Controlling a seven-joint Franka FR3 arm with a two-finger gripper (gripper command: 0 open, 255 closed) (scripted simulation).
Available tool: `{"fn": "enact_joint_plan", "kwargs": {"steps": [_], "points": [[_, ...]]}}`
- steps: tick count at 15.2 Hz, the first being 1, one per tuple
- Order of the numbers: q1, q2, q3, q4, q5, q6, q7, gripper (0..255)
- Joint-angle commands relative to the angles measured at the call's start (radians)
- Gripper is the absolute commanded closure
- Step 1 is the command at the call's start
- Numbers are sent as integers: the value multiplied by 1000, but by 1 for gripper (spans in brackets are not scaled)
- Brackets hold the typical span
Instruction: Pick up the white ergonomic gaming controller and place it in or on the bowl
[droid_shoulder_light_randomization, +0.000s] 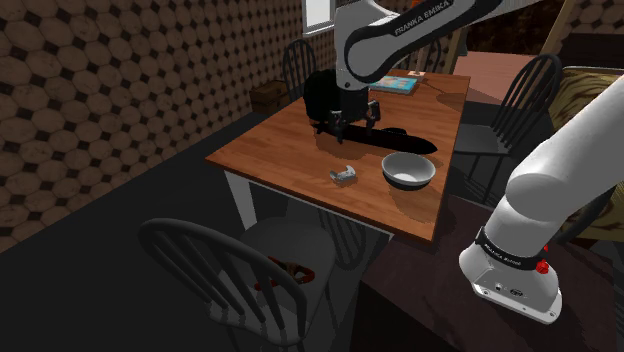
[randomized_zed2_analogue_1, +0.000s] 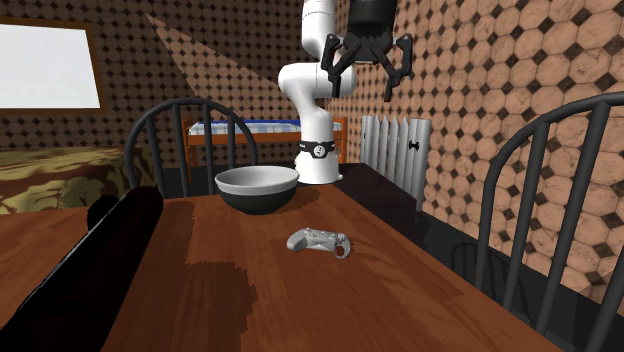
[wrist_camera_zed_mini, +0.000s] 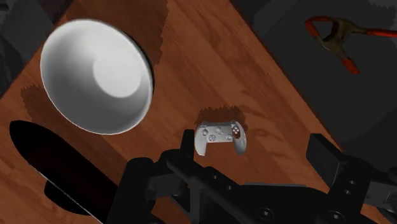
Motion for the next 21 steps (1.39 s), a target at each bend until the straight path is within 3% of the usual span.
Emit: {"fn": "enact_joint_plan", "kwargs": {"steps": [1,7,13,17,21], "points": [[-22,81,12,31,-35,41,68,0],[-64,318,13,140,-162,128,274,0],[-68,543,-37,284,-274,168,455,0],[-61,672,-81,385,-317,176,543,0],[-62,704,-91,372,-333,219,553,0]]}}
